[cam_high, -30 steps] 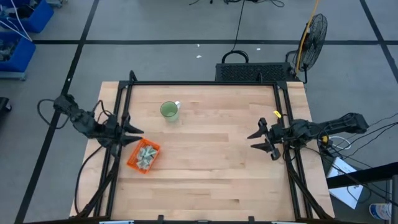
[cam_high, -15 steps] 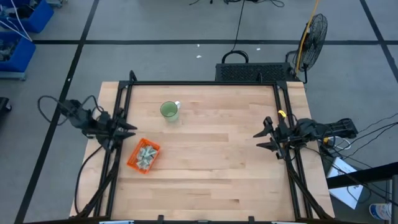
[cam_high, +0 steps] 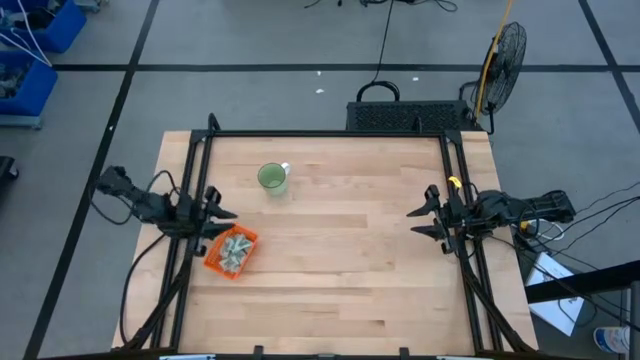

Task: Pick and place Stevia / Truvia into bins
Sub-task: Return to Home Position

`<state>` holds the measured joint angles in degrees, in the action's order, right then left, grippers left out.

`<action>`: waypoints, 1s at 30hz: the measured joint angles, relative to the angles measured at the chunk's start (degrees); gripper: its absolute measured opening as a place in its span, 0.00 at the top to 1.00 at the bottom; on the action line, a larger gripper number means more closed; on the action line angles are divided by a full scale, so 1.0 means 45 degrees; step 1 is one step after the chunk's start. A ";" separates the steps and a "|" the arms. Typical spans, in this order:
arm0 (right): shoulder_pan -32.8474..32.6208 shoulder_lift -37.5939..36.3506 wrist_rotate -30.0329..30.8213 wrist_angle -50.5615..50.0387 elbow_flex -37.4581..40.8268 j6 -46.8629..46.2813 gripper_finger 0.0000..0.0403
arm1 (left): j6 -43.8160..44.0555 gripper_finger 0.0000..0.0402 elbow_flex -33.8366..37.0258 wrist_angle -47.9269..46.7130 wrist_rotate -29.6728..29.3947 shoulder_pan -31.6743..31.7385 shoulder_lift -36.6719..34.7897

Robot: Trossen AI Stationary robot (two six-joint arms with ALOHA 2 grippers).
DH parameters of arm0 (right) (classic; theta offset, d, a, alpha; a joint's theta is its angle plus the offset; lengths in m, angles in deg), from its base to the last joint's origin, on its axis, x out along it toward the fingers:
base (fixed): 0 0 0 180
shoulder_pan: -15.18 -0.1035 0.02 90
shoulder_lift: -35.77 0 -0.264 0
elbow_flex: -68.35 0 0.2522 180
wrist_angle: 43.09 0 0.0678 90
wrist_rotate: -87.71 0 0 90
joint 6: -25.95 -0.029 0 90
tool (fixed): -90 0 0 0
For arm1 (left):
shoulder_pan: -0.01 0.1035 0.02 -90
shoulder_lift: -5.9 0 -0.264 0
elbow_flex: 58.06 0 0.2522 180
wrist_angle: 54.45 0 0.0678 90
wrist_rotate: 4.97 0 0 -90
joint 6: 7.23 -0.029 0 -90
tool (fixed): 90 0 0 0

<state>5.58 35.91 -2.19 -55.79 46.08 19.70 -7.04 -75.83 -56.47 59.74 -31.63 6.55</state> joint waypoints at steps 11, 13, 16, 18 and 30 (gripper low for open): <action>0.0010 0.0000 0.0943 -0.0185 -0.0003 0.1373 0.58 | 0.0913 0.72 0.0768 -0.0758 0.1086 0.2929 0.0016; 0.0010 0.0002 0.1024 -0.0377 -0.0005 0.1721 0.57 | 0.1429 0.72 0.0768 -0.1268 0.1260 0.3388 0.0018; 0.0010 0.0005 0.1000 -0.0710 -0.0015 0.1985 0.58 | 0.2005 0.72 0.0753 -0.1787 0.1285 0.3887 0.0028; 0.0010 0.0005 0.1000 -0.0758 0.0065 0.1954 0.57 | 0.1870 0.72 0.0748 -0.1825 0.1288 0.4092 0.0039; 0.0043 0.0058 0.1037 0.1198 0.1625 0.2278 0.58 | 0.2763 0.72 0.0748 -0.1743 0.1285 0.4206 0.0116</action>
<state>5.77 36.18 2.48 -50.40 53.39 29.95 5.39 -72.46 -64.31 65.52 -12.70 7.07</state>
